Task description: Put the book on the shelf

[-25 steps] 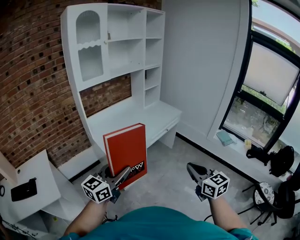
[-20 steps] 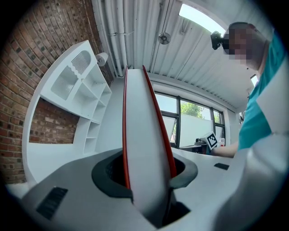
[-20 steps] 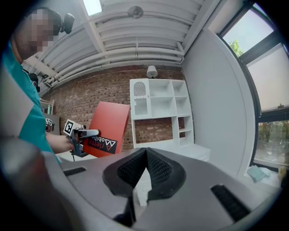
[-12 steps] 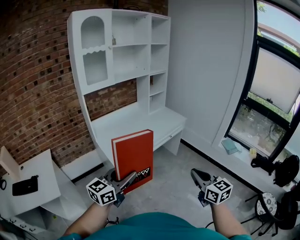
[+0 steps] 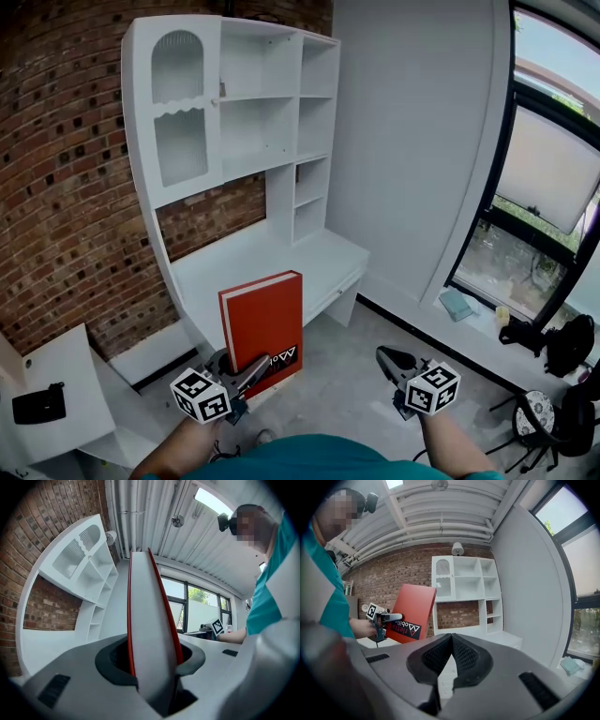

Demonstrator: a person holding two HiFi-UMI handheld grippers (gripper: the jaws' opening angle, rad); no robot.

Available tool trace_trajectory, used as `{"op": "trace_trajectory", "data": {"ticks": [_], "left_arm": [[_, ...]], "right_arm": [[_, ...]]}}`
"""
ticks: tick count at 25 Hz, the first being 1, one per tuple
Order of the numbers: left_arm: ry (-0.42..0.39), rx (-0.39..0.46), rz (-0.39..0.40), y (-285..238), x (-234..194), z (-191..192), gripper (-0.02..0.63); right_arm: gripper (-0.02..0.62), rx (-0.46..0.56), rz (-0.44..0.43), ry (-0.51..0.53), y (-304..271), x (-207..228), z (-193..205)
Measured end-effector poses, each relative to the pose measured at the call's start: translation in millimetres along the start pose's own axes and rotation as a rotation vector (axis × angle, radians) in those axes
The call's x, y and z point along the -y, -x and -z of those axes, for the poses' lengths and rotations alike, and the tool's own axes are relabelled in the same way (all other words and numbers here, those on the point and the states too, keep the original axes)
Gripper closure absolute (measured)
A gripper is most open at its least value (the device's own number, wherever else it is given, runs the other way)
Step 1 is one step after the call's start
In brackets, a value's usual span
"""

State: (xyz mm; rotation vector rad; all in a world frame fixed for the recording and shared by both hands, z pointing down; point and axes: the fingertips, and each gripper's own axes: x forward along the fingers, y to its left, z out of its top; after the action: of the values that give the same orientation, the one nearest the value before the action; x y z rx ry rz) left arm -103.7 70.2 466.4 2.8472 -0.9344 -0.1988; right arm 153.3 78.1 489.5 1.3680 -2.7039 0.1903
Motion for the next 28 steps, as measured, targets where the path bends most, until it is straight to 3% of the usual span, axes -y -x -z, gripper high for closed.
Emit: {"op": "trace_trajectory", "data": {"ticks": [9,17,28], "left_arm": [[-0.012,-0.012,0.087,-51.0,-125.8,-33.6,0.422],[-0.021,-0.021,0.118,-80.4,-223.3,-57.1,0.422],[0.002,-0.029,0.104,-121.5,-291.3,-59.0,0.422]], "right_arm": [[0.574,0.013,0.052,-0.004,-122.9,25.7,-37.6],[0.574,0.036,0.109,-0.03,-210.9,59.0,-63.1],[0.574,0.016,0.105,-0.044,-280.2,106.0,-68.2]]}}
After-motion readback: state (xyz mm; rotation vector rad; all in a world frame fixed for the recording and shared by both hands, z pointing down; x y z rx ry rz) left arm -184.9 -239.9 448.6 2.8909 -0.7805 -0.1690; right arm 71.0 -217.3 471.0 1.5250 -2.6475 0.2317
